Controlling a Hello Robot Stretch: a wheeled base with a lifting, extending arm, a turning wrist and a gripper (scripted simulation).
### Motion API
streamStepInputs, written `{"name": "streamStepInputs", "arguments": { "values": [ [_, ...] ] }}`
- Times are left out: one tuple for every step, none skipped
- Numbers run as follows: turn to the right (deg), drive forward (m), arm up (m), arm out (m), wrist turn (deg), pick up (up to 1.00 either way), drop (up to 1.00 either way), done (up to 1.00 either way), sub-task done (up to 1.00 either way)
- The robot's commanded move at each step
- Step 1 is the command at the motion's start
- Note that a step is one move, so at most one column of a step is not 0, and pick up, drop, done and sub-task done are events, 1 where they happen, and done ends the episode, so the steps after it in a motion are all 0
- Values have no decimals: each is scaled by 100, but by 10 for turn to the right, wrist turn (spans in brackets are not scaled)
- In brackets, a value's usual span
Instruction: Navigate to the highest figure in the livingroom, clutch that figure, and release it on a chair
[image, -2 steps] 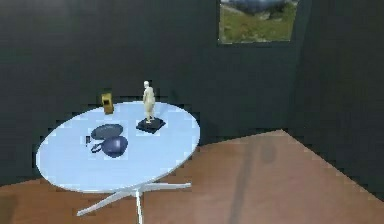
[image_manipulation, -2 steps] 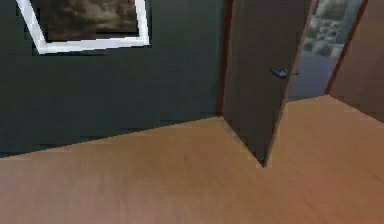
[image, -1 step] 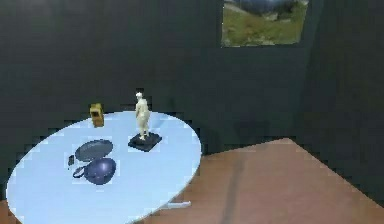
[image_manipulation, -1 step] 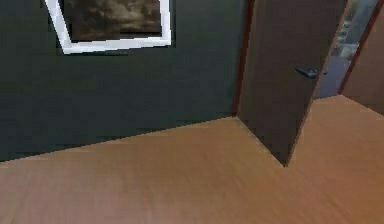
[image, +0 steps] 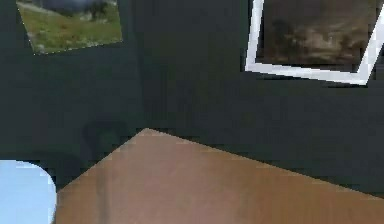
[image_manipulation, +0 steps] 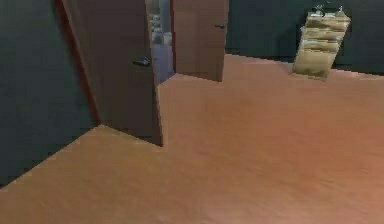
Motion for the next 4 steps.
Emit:
{"name": "streamStepInputs", "arguments": {
  "values": [
    [450, 0, 0, 0, 0, 0, 0, 0, 0],
    [450, 0, 0, 0, 0, 0, 0, 0, 0],
    [240, 0, 0, 0, 0, 0, 0, 0, 0],
    [30, 0, 0, 0, 0, 0, 0, 0, 0]
  ]
}}
